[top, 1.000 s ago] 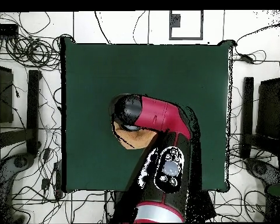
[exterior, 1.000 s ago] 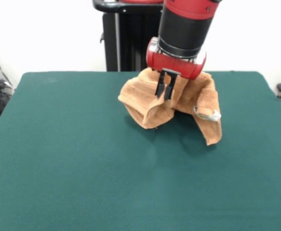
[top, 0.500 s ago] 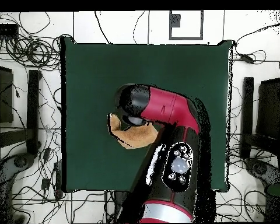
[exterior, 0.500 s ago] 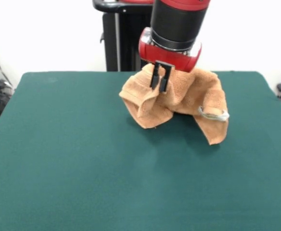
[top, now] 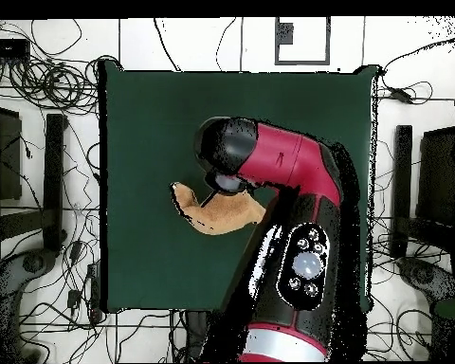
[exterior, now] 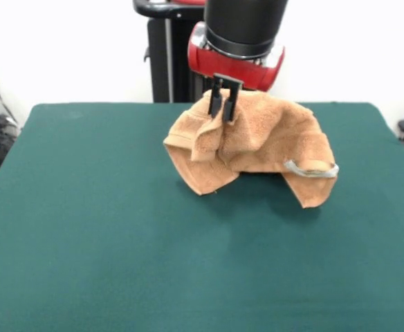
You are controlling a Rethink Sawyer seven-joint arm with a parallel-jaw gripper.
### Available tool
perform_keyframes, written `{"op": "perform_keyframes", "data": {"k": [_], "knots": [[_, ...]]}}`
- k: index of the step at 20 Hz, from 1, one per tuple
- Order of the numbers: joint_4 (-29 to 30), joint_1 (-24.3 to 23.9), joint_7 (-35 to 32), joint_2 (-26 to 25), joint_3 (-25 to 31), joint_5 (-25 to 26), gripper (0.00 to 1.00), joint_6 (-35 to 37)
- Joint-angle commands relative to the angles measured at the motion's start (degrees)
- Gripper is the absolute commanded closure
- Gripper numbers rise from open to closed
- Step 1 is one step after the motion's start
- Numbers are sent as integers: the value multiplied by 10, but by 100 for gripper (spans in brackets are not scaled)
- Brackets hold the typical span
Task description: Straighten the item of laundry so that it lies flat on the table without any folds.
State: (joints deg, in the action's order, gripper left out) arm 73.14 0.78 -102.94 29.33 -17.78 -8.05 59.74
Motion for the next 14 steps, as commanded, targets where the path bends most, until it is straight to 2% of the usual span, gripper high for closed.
{"op": "perform_keyframes", "data": {"k": [1, 14], "knots": [[-18, 14, -155, -39, 20, -10, 100, 78], [5, 27, -181, -22, 13, -18, 100, 76]]}}
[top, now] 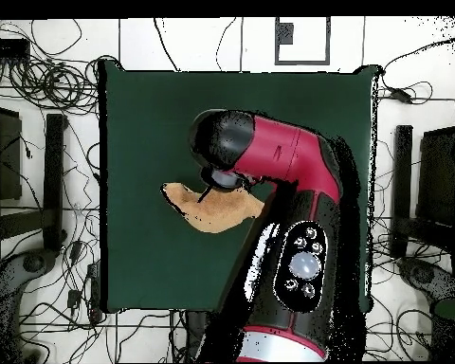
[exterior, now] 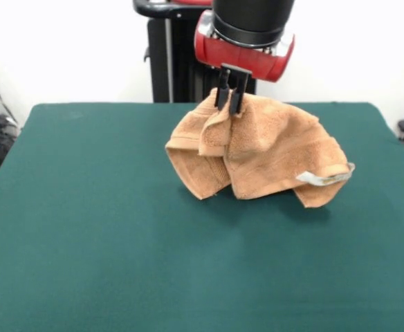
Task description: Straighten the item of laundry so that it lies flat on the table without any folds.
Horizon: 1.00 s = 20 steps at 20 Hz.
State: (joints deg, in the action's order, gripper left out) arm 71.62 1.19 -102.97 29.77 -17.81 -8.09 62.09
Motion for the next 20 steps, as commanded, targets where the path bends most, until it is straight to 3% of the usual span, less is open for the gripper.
{"op": "perform_keyframes", "data": {"k": [1, 13, 20], "knots": [[22, 24, -183, -25, 12, -18, 100, 50], [23, 31, -201, -23, 5, -22, 100, 52], [-8, 30, -209, -26, 2, -15, 100, 91]]}}
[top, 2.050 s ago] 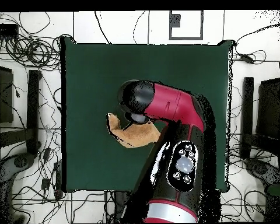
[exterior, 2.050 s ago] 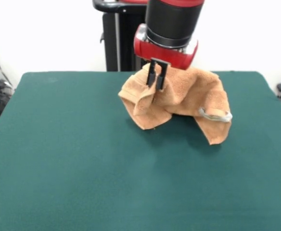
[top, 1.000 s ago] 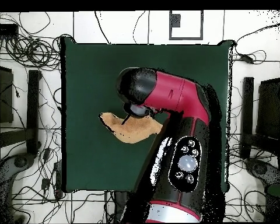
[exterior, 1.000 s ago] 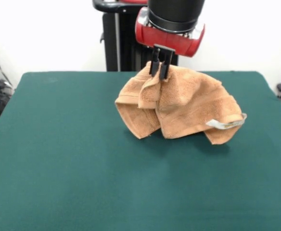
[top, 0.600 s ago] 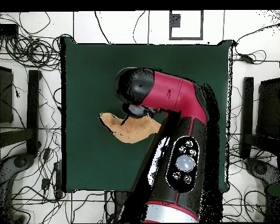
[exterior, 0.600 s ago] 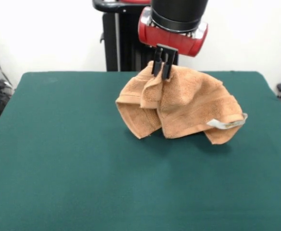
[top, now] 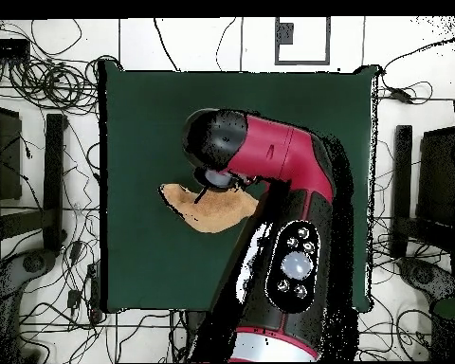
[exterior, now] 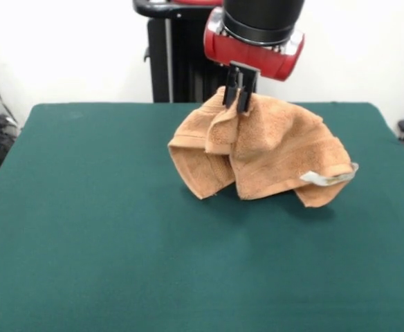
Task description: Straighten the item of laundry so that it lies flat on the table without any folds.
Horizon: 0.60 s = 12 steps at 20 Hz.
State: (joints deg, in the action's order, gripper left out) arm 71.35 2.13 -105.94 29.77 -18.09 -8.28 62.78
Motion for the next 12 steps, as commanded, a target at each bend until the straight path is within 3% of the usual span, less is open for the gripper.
{"op": "perform_keyframes", "data": {"k": [1, 12], "knots": [[-11, 19, -181, -27, 5, -13, 100, 92], [-87, 10, -186, -44, 6, -2, 100, 170]]}}
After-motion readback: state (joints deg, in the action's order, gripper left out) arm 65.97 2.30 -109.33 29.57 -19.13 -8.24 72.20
